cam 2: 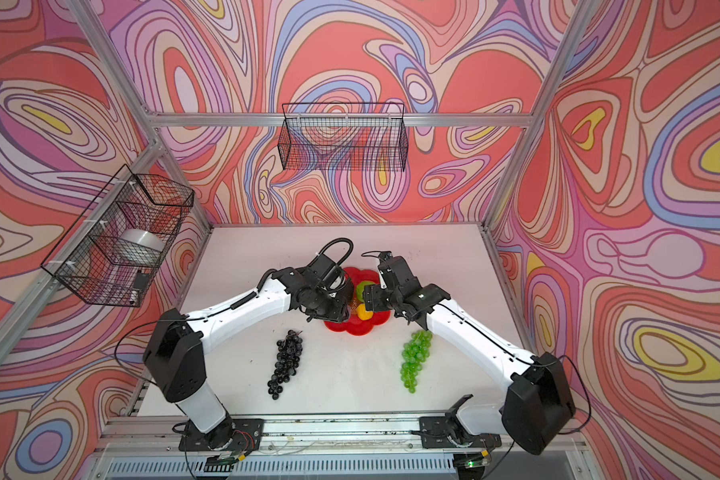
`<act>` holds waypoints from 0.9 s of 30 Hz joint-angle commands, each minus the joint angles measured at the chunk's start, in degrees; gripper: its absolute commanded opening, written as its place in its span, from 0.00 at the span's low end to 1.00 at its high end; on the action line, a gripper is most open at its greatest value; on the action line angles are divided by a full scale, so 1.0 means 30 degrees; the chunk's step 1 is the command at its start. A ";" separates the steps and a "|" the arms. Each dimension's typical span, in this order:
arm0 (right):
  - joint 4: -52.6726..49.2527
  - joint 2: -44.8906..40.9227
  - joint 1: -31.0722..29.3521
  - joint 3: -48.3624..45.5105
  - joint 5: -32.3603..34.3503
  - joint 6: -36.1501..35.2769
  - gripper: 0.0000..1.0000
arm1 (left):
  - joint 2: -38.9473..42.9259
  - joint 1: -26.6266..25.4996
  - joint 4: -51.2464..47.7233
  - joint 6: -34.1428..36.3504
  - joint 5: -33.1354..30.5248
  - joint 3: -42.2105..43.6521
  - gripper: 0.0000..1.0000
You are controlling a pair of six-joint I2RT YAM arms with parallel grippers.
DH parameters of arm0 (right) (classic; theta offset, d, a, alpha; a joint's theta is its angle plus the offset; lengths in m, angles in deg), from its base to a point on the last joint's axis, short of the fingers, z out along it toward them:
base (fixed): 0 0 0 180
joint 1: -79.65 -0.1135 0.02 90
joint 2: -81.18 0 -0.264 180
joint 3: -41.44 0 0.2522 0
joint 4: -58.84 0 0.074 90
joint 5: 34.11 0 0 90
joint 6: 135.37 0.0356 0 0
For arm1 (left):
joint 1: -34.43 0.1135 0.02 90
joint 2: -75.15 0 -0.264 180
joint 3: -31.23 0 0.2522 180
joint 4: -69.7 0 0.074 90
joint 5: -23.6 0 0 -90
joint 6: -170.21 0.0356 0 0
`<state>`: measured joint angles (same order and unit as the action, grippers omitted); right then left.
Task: Place and organize the fake fruits in the fruit bowl
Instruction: 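Carry the purple fruit into the red bowl beside the pear and release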
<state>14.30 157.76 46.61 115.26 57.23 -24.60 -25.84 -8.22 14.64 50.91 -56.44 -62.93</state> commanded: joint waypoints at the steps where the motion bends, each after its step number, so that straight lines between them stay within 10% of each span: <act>1: -0.0248 -0.0476 0.0055 -0.0341 0.0059 0.0312 0.77 | -0.1105 0.0205 0.0587 0.0294 -0.0518 -0.0845 0.44; 27: -0.0505 0.0096 0.0055 -0.0271 -0.0125 0.0176 0.76 | -0.4034 0.0448 0.2018 0.0434 0.0129 -0.1340 0.58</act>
<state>13.51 157.52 46.61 113.99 56.90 -23.70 -36.83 -7.17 20.07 51.50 -56.73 -66.12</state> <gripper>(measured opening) 0.764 0.558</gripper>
